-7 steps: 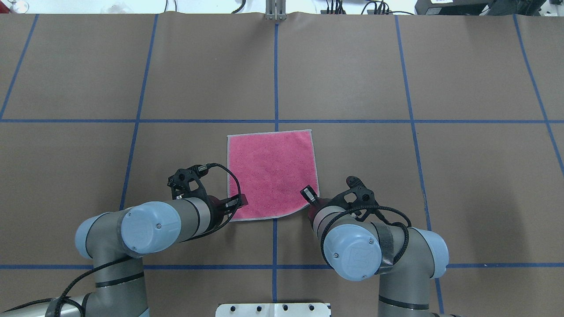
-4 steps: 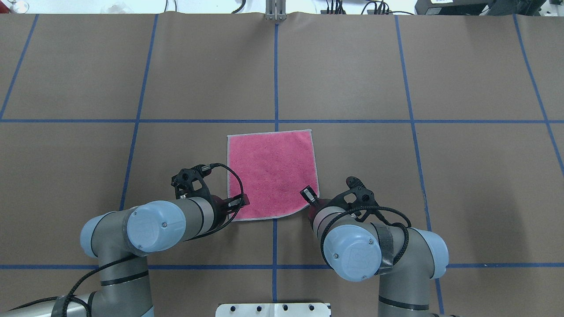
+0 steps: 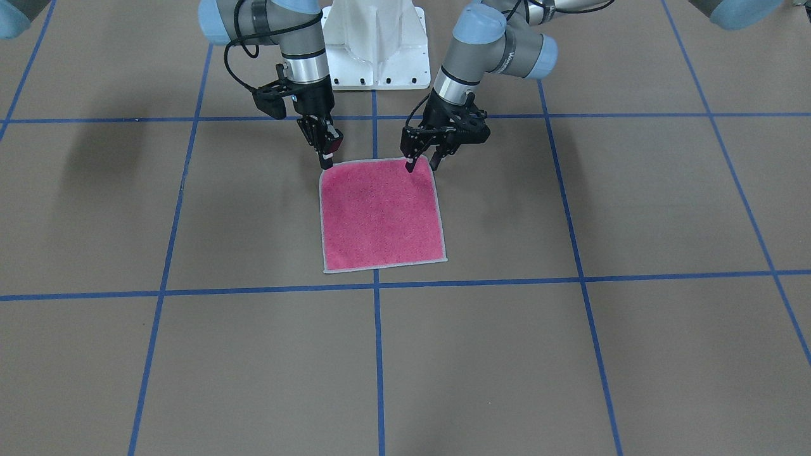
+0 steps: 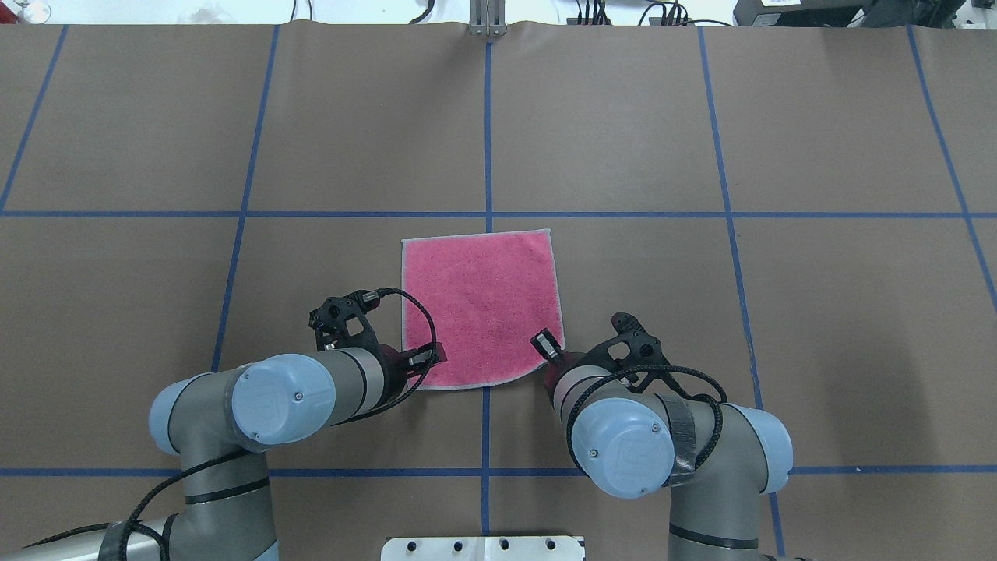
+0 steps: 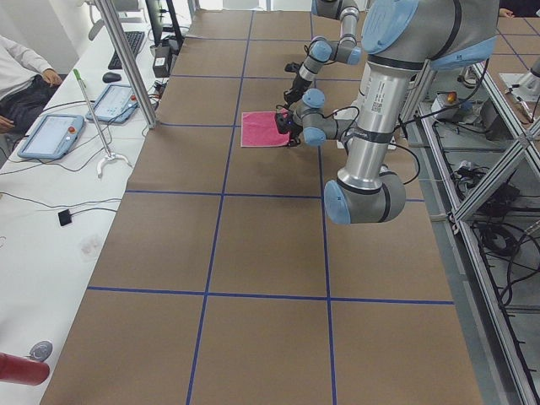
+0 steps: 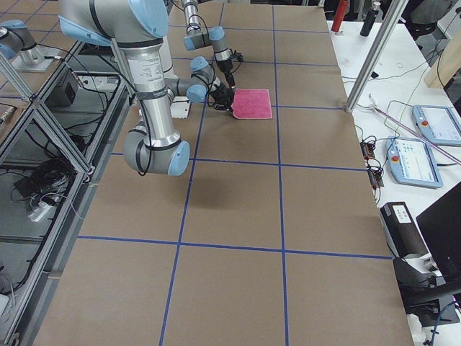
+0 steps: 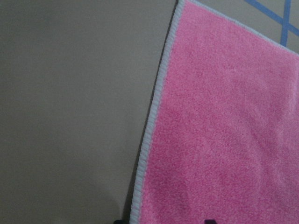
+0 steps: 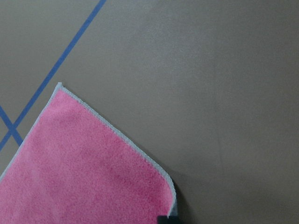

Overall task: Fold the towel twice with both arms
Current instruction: 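Close the left gripper and the right gripper on the near corners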

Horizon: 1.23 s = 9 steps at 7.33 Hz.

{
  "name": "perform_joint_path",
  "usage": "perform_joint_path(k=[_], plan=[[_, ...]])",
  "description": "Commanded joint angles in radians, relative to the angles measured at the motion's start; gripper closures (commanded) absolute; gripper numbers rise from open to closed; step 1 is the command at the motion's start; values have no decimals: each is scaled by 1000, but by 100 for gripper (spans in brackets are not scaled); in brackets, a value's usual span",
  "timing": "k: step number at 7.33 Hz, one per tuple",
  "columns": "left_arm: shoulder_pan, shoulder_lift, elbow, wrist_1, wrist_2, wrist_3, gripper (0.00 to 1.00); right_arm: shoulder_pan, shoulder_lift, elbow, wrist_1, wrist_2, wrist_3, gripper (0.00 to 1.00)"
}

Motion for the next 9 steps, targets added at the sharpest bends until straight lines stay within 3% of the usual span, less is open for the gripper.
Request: perform_joint_path(k=[1,7,9], plan=[[-1,1,-2,-3,0,20,35,0,-1,0,0,-6,0,100],[2,4,-3,-62,-9,37,35,-2,-1,0,2,-6,0,100],[2,7,-12,-64,-11,133,41,-3,-3,0,2,-12,0,100]])
